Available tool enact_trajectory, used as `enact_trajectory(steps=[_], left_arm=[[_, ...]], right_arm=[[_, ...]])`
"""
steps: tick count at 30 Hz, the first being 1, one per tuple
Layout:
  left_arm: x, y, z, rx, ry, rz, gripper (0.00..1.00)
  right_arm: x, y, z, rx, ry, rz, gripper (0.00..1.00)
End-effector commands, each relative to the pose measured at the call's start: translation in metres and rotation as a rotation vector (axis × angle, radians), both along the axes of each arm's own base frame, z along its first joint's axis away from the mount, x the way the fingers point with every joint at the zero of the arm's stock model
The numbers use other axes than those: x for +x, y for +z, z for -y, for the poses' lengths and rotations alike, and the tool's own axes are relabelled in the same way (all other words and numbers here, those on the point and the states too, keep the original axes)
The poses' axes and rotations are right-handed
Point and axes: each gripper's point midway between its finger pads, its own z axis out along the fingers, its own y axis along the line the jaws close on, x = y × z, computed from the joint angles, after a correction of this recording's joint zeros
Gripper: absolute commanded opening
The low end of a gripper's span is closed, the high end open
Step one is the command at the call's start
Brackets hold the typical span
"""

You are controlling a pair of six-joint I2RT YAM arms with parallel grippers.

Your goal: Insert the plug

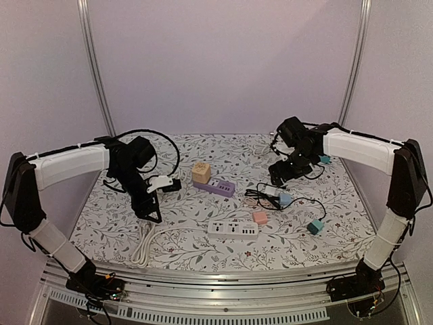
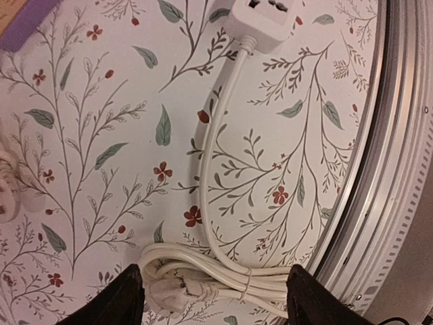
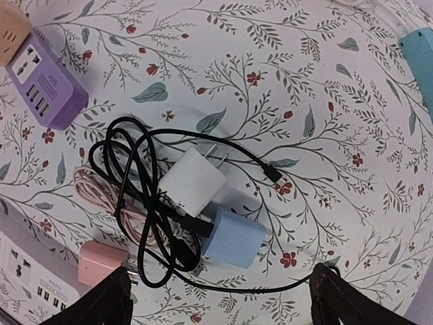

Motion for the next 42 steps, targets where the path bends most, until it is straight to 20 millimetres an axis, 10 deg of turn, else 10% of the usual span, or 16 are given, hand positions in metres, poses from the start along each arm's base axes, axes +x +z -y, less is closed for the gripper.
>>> enact_trajectory(steps=[1, 13, 27, 35, 42], left_arm=[[-0.001, 0.01, -0.008, 0.011, 0.015, -0.011, 0.73], [0.008, 0.007, -0.005, 0.02, 0.043, -0.038, 0.72], [0.018, 0.012, -0.001, 0.027, 0.054, -0.031, 0.72], [0.019, 0.015, -0.002, 0.032, 0.058, -0.019, 0.72], [0.021, 0.028, -0.008, 0.052, 0.057, 0.02, 0.72]], right_arm=[[-0.014, -0.023, 0.002, -0.122, 0.322, -0.118, 0.9], [-0.004, -0.063, 0.018, -0.198, 0.792, -0.208, 0.85], [-0.006, -0.117, 0.019, -0.216, 0.867, -0.345, 0.77], [-0.008, -0.116, 0.016, -0.193, 0.846, -0.347, 0.28], [-0.004, -0.074, 0.009, -0.166, 0.845, -0.23, 0.11]])
